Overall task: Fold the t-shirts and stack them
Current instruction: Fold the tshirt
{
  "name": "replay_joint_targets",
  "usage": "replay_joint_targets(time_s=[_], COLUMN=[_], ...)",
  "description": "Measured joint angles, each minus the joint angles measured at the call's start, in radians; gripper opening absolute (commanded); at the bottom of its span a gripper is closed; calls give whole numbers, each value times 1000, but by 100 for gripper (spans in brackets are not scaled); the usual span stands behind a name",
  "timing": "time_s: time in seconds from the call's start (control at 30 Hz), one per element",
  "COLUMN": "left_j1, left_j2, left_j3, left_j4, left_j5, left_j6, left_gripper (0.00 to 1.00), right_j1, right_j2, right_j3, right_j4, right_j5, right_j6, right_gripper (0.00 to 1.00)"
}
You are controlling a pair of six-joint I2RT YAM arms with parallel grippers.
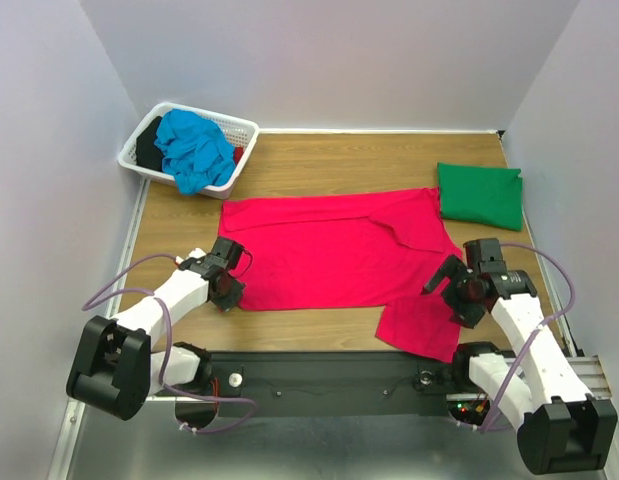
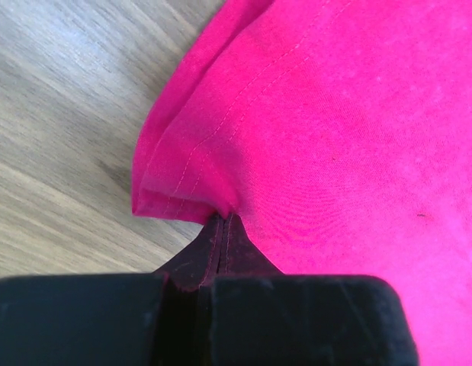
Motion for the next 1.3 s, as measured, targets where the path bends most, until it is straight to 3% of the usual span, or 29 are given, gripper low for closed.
replay_joint_targets(time_s=[0.2, 0.33, 0.57, 1.03, 1.07, 1.3], left_j1=[0, 0, 0, 0, 0, 0], left_j2=[-5, -5, -5, -5, -5, -10], left_j3=[-11, -16, -19, -21, -21, -21], left_j4=[41, 70, 93, 95, 95, 93], left_j5=[0, 0, 0, -5, -6, -7], left_j6=[23, 30, 31, 30, 30, 27], left_gripper=[0, 0, 0, 0, 0, 0], right_j1=[25, 166, 333, 415, 415, 415], right_j2=[68, 173, 266, 440, 456, 537], right_j3=[-33, -33, -33, 5, 4, 30], right_j4=[-68, -68, -68, -47, -29, 6], right_j5=[-16, 6, 50, 96, 92, 40], right_j6=[5, 49, 115, 122, 118, 88], right_gripper=[100, 99, 76, 64, 58, 40])
